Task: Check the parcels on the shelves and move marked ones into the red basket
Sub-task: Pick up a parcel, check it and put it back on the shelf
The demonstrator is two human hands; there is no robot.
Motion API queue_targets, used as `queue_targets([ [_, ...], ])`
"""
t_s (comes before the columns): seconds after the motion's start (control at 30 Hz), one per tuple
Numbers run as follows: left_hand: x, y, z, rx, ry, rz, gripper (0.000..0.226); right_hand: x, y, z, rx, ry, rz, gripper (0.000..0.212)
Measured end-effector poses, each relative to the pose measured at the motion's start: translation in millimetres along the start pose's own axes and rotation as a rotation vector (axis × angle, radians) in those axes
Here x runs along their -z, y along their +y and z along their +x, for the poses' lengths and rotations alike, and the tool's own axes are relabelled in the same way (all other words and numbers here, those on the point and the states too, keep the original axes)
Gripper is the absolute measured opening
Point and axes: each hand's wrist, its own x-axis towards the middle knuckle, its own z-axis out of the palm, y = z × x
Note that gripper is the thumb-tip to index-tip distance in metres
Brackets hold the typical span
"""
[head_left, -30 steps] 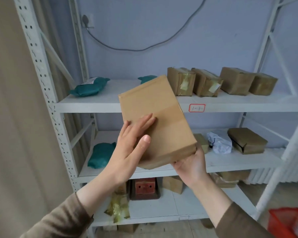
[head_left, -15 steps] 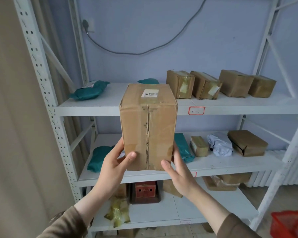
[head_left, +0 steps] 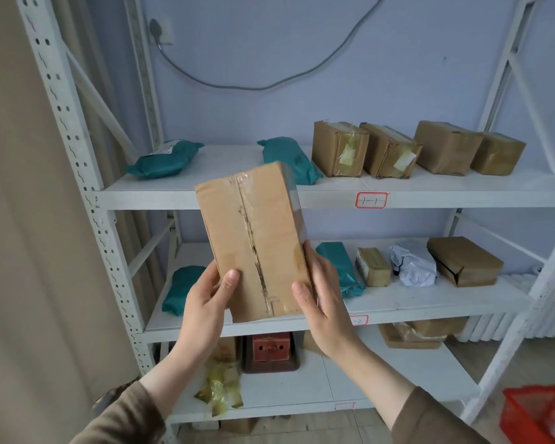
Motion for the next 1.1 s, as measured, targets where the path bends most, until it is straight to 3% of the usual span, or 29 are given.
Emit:
queue_targets([
  [0.17,-3.8,12.1,9.6,0.166,0.086,-0.108,0.029,7.3,-20.6,16.5,-0.078,0.038,0.174,0.068],
  [0.3,-0.7,17.3,22.2,0.348,0.124,-0.207,0.036,19.5,-36.0,25.0,-0.195,0.002,0.325,0.037],
  [0.4,4.5,16.4,29.8,0.456,0.092,-0.304,0.048,29.8,-41.7,37.5,-0.112,0.061,0.182,0.038],
  [0.5,8.8,12.1,32.7,0.491,0.079,-0.351,0.044,38.7,-38.2,48.5,-0.026,0.039,0.125,0.043],
  [0.73,8.1,-2.0,25.3,0.462,0.093,-0.513,0.042,46.8,-41.1,48.1,-0.039,-0.028,0.213,0.086],
  [0.83,9.8,-6.8,23.2,0.440,0.134,-0.542,0.045,50.2,-45.6,51.3,-0.232,0.025,0.145,0.116],
  [0.93,9.3,-10.2,21.4,0.443,0.114,-0.576,0.045,55.9,-46.9,52.6,-0.491,-0.086,0.208,0.130],
  [0.97,8.0,-10.5,20.8,0.440,0.110,-0.574,0.044,55.5,-45.0,51.4,-0.524,-0.133,0.315,0.125],
  [1.1,2.9,-15.1,21.2,0.415,0.121,-0.601,0.040,50.3,-37.8,43.6,-0.503,-0.216,0.646,0.068],
])
